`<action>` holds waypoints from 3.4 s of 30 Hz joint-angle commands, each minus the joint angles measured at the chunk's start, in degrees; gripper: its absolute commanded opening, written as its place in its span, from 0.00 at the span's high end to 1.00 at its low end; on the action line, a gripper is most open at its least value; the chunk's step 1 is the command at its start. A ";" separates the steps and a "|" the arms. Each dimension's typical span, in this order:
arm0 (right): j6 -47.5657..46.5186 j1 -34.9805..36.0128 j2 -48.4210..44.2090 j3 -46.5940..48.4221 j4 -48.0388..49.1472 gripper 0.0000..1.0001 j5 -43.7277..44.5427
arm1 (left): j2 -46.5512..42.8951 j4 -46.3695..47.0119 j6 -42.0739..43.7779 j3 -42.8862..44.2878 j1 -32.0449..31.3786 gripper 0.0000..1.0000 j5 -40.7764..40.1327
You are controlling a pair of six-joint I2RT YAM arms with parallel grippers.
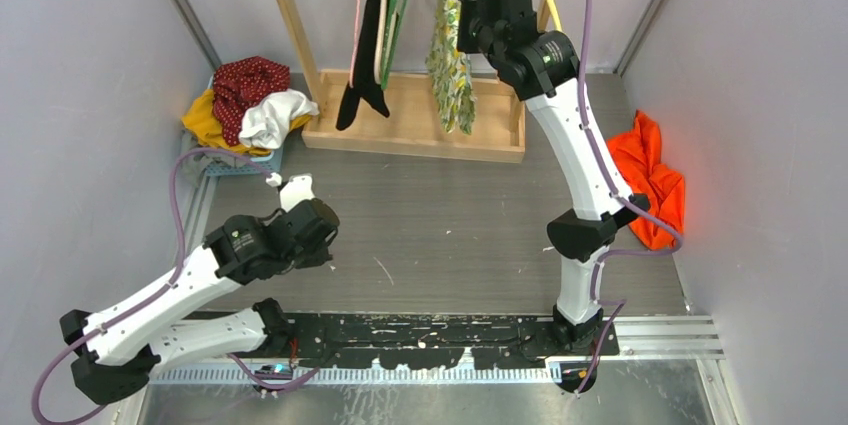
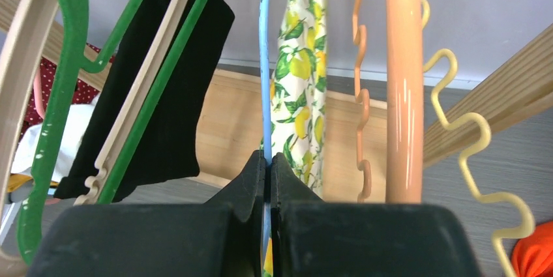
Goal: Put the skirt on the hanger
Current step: Place the hanger at the clothesline.
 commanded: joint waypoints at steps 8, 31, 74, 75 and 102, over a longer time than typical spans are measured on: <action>2.31 -0.85 -2.88 -7.14 7.69 0.99 -6.63 | 2.40 6.53 0.98 0.07 0.35 0.98 1.51; 3.53 -0.87 -25.72 -34.62 8.00 0.64 -8.99 | 17.70 45.70 31.55 10.43 -9.84 0.74 -8.82; 10.08 -0.93 -46.83 -63.72 8.10 0.63 -7.10 | 29.63 85.66 54.98 3.21 7.00 0.57 1.72; 10.05 -0.93 -46.82 -63.80 8.14 0.63 -7.09 | 29.56 86.20 54.51 2.91 7.62 0.54 2.91; 9.34 -1.37 -46.35 -65.42 9.00 0.63 -7.47 | 31.19 98.96 52.20 -2.22 11.09 1.00 6.10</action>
